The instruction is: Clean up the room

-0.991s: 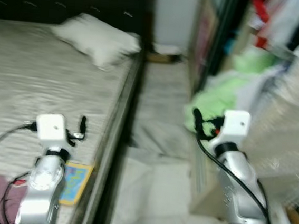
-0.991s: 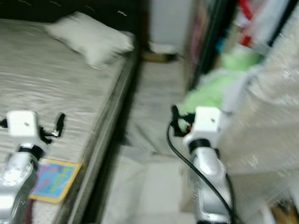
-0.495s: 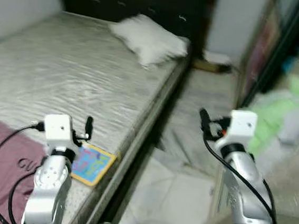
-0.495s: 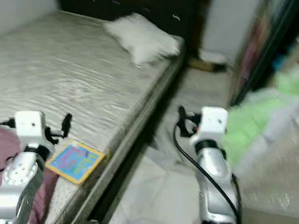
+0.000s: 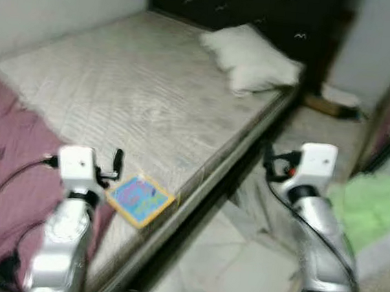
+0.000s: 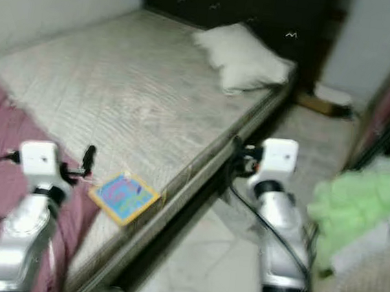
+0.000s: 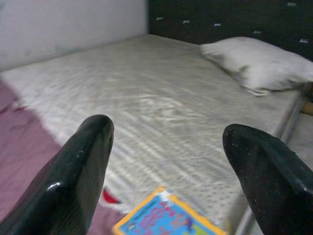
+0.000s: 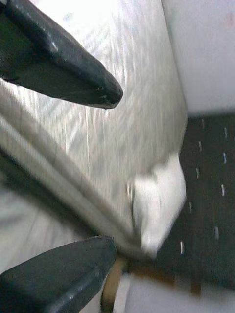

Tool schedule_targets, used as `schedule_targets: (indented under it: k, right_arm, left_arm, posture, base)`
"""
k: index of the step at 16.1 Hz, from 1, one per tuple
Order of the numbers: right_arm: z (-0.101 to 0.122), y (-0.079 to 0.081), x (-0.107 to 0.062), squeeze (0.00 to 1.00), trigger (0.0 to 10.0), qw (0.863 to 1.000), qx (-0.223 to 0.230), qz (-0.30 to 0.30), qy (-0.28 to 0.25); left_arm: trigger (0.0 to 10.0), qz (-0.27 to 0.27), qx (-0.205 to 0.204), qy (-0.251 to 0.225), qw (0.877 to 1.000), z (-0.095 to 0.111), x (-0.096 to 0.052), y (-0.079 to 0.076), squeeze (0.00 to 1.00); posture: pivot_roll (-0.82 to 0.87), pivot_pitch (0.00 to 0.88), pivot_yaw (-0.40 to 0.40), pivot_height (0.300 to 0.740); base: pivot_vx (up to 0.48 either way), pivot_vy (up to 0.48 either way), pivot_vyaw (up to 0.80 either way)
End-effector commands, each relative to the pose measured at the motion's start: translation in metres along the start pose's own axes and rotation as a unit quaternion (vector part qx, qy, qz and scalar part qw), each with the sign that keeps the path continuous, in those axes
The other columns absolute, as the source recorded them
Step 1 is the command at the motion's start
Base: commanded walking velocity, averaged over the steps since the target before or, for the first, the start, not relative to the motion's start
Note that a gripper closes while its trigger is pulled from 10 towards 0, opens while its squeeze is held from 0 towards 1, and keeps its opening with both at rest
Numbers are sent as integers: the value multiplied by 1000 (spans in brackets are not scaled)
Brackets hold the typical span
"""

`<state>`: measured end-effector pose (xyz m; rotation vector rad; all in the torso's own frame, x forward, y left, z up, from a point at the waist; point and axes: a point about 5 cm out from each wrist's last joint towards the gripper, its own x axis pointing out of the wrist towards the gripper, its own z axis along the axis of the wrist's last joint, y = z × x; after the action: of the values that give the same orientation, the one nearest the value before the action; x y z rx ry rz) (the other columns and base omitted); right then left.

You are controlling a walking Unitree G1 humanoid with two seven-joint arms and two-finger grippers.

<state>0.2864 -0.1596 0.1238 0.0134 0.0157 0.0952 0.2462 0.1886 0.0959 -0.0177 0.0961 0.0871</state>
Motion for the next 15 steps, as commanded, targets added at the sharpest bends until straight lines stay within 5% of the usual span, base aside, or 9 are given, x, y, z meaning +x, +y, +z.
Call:
schedule_targets:
  k: [1, 15]
  right_arm:
    - [2, -1, 1, 0, 10000, 1000, -2, 3, -6]
    - [3, 2, 5, 0, 10000, 1000, -7, 18, -14]
  left_arm:
    - [10000, -5, 0, -8, 1000, 4, 1, -1, 0]
    - [10000, -8, 2, -12, 1000, 4, 4, -4, 0]
  posture:
    - [-121, 0, -2, 740]
    - [-116, 0, -7, 740]
  base:
    - [0, 0, 800]
    - [0, 0, 800]
